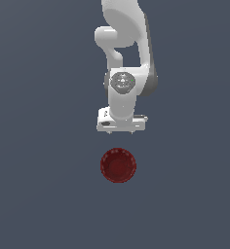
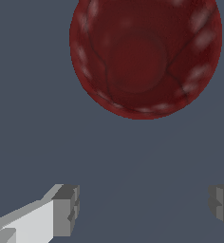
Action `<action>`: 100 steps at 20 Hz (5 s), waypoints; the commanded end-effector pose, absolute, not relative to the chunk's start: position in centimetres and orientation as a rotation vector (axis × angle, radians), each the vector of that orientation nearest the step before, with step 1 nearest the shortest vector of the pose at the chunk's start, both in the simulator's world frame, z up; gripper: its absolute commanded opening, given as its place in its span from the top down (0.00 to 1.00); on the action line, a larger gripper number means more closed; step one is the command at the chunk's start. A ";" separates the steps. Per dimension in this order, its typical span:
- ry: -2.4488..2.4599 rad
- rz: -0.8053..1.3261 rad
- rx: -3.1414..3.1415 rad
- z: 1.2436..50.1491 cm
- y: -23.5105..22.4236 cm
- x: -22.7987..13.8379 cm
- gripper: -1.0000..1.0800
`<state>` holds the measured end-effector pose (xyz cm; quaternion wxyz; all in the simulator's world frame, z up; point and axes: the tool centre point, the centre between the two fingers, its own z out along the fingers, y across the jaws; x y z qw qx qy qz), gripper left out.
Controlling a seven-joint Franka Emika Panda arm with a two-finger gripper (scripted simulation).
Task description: Pick up the object and move it to a goal position.
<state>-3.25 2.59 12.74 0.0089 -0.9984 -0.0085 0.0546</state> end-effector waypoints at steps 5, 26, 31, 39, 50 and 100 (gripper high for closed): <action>-0.042 0.170 -3.117 12.9 3.2 -3.2 0.38; 0.145 0.276 -2.999 11.1 1.7 -1.0 0.38; 0.280 0.343 -2.887 9.6 0.2 0.5 0.38; 0.473 0.427 -2.650 7.4 -2.5 2.9 0.38; 0.592 0.458 -2.415 6.0 -5.2 4.8 0.38; 0.333 0.198 -2.411 13.9 -11.2 6.8 1.00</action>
